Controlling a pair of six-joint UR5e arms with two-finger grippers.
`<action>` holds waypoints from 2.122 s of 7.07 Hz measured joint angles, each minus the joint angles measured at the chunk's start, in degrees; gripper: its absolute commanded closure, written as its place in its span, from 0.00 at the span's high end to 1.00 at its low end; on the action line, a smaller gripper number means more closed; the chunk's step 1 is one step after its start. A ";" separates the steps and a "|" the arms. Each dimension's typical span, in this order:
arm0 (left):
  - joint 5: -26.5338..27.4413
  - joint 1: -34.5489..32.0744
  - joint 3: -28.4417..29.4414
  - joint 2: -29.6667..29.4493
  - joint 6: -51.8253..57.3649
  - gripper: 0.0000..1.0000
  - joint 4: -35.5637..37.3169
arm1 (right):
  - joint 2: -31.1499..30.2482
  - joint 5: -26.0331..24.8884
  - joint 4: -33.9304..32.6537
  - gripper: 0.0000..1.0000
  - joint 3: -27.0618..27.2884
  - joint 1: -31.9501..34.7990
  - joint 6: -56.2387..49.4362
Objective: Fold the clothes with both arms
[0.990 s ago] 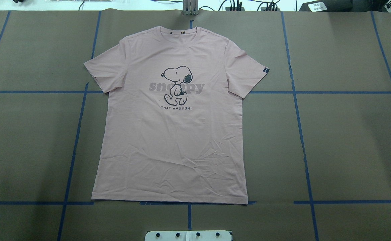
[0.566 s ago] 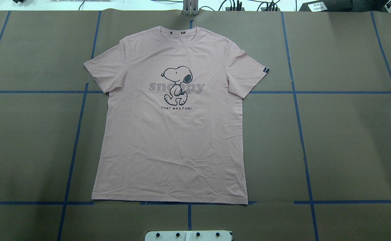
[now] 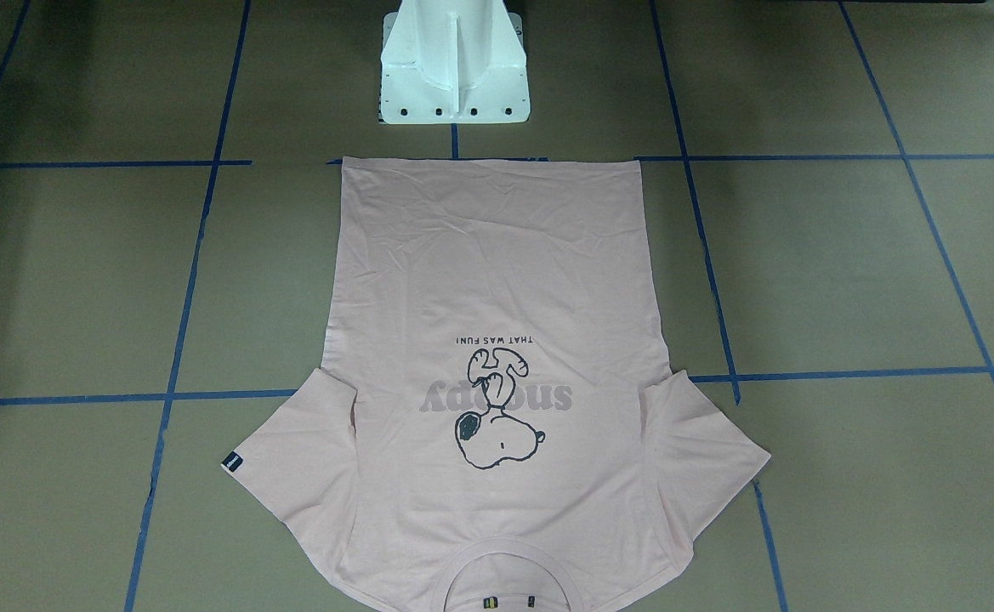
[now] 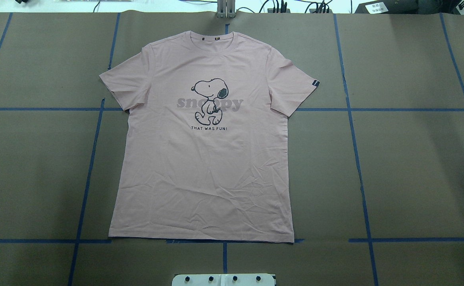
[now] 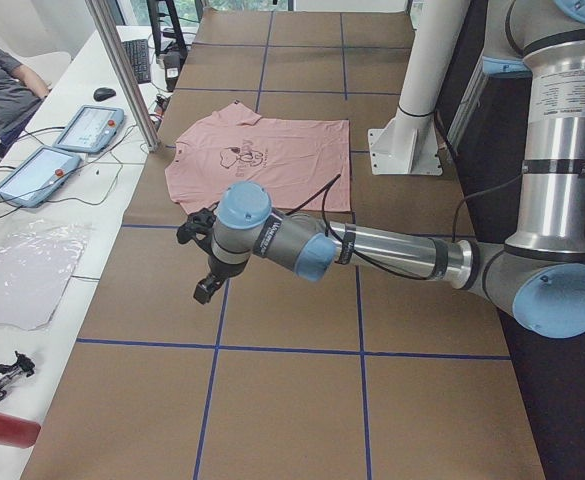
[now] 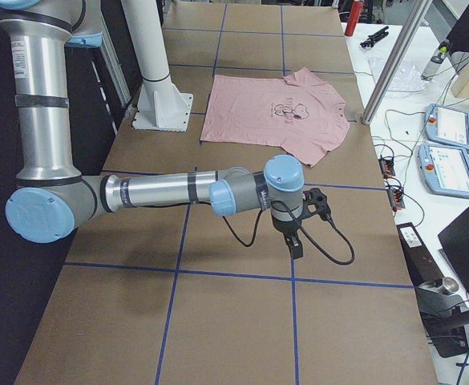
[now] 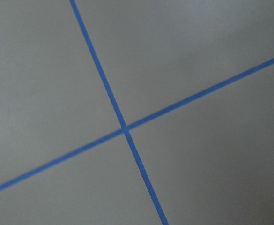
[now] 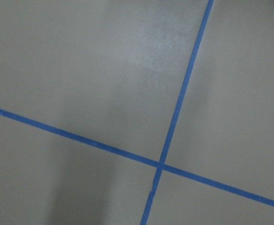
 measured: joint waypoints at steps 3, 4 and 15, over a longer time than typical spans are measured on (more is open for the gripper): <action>-0.37 2.77 7.41 -12.52 -14.02 1.00 -10.93 | 3.78 5.84 3.48 1.00 -3.13 0.13 4.54; -0.31 6.84 8.15 -14.22 -20.96 1.00 -15.24 | 5.10 6.17 4.30 1.00 -2.93 -0.32 7.42; 20.22 30.04 8.25 -17.24 -57.53 0.80 -22.94 | 25.76 -31.13 22.02 0.78 -14.11 -38.11 75.38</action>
